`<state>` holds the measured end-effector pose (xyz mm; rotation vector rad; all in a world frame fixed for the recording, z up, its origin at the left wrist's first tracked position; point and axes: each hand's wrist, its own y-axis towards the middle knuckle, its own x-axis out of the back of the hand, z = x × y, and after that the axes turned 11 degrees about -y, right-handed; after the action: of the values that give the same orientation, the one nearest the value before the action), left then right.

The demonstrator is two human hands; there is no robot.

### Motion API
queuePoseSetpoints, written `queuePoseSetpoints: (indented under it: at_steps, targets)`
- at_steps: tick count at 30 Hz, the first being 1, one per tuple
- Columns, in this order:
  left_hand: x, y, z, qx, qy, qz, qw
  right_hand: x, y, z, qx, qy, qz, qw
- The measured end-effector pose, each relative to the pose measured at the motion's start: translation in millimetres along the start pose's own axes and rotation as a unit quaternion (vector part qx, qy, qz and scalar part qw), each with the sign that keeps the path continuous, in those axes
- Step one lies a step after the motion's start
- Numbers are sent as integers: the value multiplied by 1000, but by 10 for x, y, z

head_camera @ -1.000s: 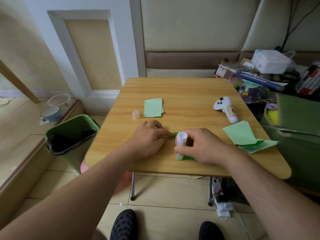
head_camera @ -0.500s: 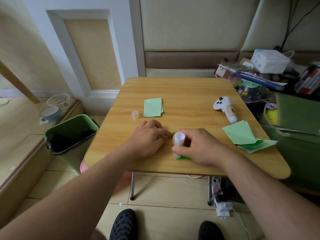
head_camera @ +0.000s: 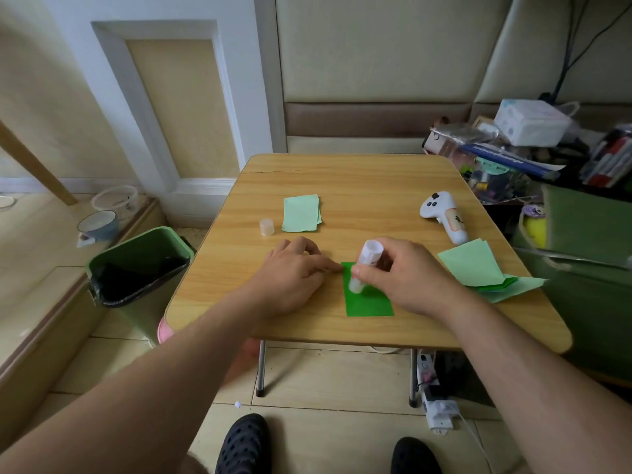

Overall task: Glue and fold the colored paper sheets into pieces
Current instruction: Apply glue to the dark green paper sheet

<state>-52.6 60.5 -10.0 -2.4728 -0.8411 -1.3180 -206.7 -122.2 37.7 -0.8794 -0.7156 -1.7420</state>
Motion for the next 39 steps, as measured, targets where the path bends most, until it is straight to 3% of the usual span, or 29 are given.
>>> queuePoseSetpoints:
  at_steps: [3, 14, 23, 28, 39]
  targets:
    - [2, -4, -2, 3, 2, 1, 1000, -19, -25, 10, 13, -27, 52, 998]
    - [-19, -27, -80, 14, 27, -13, 999, 236, -52, -181, -4, -62, 84, 995]
    - [-57, -41, -113, 23, 60, -31, 997, 203, -19, -38, -3, -59, 17, 998]
    - [-65, -47, -129, 28, 59, -44, 997, 30, -55, 88, 45, -34, 80, 995]
    - [-66, -33, -134, 32, 55, -36, 997, 262, -54, -148, -2, -64, 97, 993]
